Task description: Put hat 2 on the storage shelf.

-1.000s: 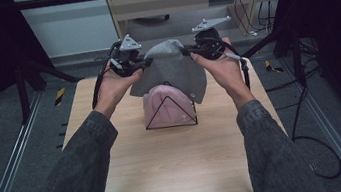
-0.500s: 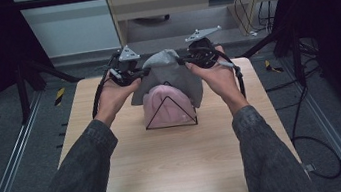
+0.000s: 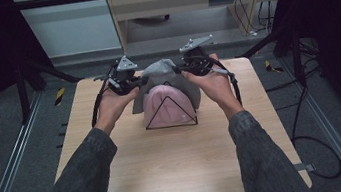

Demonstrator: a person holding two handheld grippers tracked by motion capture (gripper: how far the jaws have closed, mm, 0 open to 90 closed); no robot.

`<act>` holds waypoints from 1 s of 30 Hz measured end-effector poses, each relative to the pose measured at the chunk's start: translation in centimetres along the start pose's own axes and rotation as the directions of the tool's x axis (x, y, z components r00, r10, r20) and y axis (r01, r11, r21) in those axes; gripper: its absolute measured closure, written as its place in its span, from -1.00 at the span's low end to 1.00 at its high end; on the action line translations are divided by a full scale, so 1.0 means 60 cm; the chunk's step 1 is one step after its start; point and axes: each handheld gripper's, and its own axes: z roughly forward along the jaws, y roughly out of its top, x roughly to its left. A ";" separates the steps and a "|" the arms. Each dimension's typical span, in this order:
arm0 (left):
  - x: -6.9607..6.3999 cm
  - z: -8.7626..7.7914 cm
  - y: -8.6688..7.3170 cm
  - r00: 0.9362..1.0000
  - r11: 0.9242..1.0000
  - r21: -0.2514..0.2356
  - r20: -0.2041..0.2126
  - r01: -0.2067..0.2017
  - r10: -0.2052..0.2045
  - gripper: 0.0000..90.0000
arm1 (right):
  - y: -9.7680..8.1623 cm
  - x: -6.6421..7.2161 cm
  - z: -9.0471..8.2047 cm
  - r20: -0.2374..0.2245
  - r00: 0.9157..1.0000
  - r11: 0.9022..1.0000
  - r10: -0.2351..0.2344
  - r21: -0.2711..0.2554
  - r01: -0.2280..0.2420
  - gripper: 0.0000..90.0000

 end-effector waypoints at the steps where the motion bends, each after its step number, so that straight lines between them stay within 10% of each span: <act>1: 0.000 0.001 -0.003 1.000 1.000 0.001 0.000 0.004 -0.004 0.92 | -0.001 0.002 0.003 -0.001 1.000 1.000 -0.002 0.006 0.002 0.90; 30: 0.004 0.016 -0.056 0.999 0.998 0.033 0.012 0.048 -0.049 0.92 | -0.024 0.019 0.041 -0.019 1.000 0.998 0.004 0.068 -0.002 0.89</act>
